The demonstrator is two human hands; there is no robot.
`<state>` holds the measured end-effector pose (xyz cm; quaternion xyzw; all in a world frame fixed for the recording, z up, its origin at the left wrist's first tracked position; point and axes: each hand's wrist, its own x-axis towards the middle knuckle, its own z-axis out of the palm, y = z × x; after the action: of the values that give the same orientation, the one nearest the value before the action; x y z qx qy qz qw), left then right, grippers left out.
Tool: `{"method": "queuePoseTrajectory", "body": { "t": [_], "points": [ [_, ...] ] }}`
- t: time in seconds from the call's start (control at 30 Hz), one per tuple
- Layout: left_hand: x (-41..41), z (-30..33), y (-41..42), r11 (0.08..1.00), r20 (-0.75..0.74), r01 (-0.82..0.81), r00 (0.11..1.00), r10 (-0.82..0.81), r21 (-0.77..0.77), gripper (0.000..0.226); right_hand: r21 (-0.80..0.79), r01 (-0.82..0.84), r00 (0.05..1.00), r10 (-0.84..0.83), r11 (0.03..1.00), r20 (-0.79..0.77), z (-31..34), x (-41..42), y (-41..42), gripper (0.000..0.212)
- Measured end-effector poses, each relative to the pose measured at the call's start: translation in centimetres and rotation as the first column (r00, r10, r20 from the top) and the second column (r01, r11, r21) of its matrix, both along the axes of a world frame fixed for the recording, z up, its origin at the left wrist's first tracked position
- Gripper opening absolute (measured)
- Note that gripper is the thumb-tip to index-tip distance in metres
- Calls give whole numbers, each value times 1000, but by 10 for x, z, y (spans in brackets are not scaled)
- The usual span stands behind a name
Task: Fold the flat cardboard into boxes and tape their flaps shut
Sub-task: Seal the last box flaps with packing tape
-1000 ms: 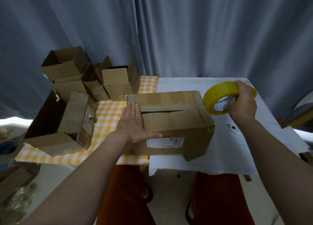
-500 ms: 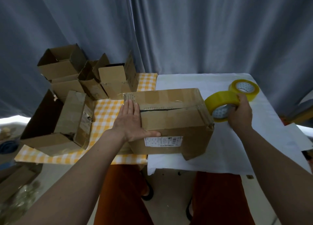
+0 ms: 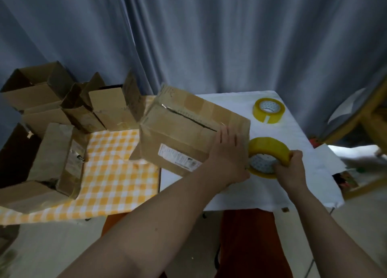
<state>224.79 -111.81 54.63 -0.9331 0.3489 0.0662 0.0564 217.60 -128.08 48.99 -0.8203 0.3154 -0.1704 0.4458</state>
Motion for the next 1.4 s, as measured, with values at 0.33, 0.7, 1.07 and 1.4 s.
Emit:
{"method": "queuePoseTrajectory", "body": {
  "t": [0.33, 0.7, 1.07, 1.4],
  "points": [
    [47, 36, 95, 993, -222, 117, 969, -111, 17, 95, 395, -597, 788, 603, 698, 125, 57, -6, 61, 54],
    [78, 15, 157, 1000, -161, 8, 987, -11, -20, 58, 557, -551, 793, 599, 622, 115, 36, 6, 148, 21],
    [35, -9, 143, 690, 64, -361, 859, 507, -627, 62, 632, -402, 829, 557, 662, -56, 21, 8, 154, 32],
    [-2, -35, 110, -366, -805, -724, 462, 372, -584, 50, 615, -364, 840, 532, 699, -108, 0, 13, 150, 40]
  ]
}}
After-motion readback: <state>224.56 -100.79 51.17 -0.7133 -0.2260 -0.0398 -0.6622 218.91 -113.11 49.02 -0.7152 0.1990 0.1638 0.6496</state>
